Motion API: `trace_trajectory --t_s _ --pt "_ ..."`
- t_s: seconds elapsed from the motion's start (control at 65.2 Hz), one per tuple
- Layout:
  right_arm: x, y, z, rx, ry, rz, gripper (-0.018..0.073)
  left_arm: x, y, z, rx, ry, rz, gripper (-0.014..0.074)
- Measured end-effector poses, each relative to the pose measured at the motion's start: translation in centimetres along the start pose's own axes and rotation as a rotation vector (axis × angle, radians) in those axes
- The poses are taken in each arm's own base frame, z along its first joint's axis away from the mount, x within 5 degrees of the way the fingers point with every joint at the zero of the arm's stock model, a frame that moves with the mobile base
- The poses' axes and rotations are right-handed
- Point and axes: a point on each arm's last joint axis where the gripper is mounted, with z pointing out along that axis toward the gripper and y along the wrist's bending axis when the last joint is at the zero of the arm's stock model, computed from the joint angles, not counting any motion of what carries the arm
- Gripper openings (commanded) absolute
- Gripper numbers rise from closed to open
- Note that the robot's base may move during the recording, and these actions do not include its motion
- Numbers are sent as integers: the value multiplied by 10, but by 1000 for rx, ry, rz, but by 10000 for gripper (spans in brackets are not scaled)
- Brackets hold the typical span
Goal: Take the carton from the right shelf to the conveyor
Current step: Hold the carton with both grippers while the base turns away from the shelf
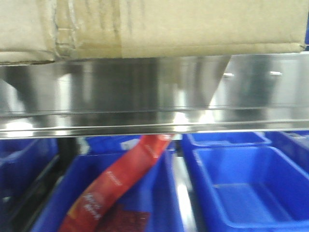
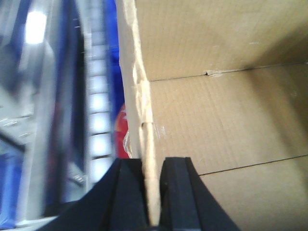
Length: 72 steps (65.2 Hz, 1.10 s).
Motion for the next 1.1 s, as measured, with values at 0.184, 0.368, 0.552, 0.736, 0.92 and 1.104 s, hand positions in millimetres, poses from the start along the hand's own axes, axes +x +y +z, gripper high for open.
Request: trace_trajectory --t_s 0.184,0.368,0.552,0.736,0.92,1.104 --pt "0 0 0 0 -2 0 -69 0 0 -1 -1 -4 0 -15" --pt "0 0 0 0 0 0 -69 0 0 -1 -1 -4 0 -15" --pt "0 0 0 -1 -5 0 -69 0 0 -1 -1 -7 0 -15" --pt "-1 0 0 0 -19 -1 -69 -1 0 -1 -2 -15 2 -15" --pt "-2 0 0 2 -21 -2 -69 -2 0 -2 0 -26 2 -15" --pt "-2 0 0 2 -21 -2 -69 -2 0 -2 0 -34 2 -15"
